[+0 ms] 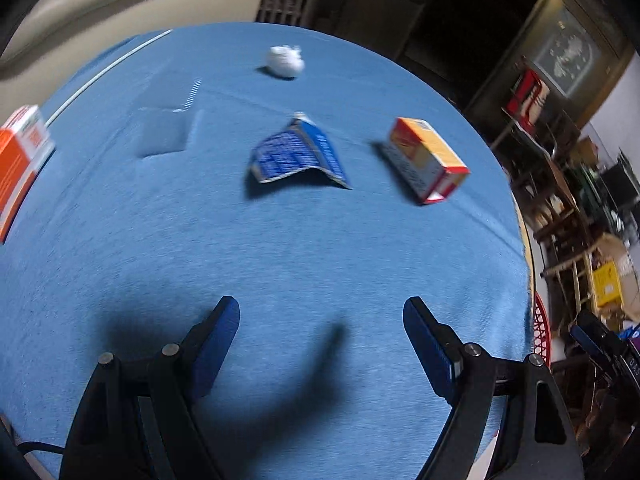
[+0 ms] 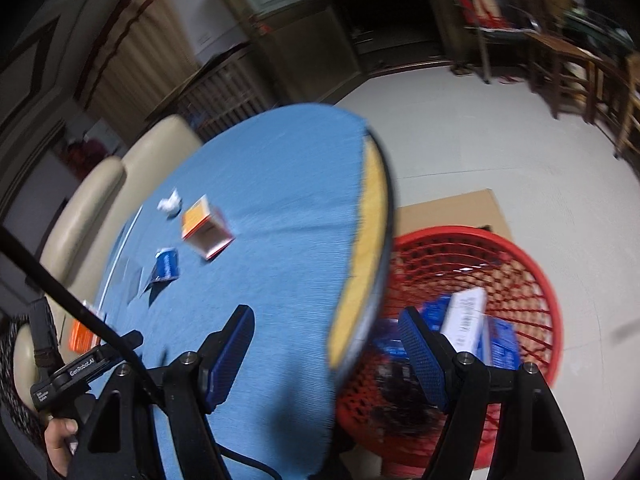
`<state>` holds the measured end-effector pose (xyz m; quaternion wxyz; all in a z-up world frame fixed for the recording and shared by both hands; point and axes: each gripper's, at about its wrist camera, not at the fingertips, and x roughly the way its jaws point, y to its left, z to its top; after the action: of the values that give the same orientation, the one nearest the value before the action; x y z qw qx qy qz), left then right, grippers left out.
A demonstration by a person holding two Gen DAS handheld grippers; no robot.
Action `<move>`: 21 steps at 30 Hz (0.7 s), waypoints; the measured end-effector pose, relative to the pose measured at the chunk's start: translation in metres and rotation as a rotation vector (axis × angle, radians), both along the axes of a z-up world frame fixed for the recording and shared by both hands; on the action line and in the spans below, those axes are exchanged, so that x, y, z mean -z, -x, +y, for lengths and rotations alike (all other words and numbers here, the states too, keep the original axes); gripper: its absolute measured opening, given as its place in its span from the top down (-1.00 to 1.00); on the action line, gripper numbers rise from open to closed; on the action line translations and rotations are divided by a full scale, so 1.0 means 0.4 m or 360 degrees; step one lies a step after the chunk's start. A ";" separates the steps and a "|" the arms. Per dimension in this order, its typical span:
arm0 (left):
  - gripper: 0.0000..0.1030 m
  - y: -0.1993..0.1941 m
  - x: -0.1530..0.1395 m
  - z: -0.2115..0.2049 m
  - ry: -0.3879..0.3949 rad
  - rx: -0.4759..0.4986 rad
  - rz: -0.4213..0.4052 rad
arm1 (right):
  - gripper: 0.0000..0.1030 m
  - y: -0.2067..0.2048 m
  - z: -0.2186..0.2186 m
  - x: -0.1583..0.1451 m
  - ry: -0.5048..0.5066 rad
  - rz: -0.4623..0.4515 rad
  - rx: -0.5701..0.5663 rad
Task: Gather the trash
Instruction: 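Grasp the orange-and-white box with the right tool while the left tool reaches the blue carton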
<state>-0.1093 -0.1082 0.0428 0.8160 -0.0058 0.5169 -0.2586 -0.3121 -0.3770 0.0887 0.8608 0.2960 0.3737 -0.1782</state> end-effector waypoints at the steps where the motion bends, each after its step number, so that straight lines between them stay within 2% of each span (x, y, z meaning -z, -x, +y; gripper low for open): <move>1: -0.64 -0.005 0.003 0.013 0.0007 -0.0016 0.0005 | -0.51 -0.024 0.014 -0.003 0.0010 0.0006 -0.0032; 8: -0.64 -0.027 0.007 0.057 0.0040 -0.0072 0.0029 | -0.51 -0.228 0.113 -0.007 0.0089 0.0024 -0.0279; 15: -0.64 -0.051 -0.008 0.082 0.0052 -0.0096 0.0023 | -0.51 -0.466 0.203 0.003 0.0249 0.0040 -0.0549; 21: -0.64 -0.094 -0.022 0.060 0.0061 -0.0102 0.0002 | -0.52 -0.596 0.206 0.031 0.0412 0.0080 -0.0551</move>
<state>-0.0717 -0.0842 0.0517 0.8233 -0.0382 0.5119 -0.2422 -0.0738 -0.2947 0.0764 0.8998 0.1098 0.4142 -0.0817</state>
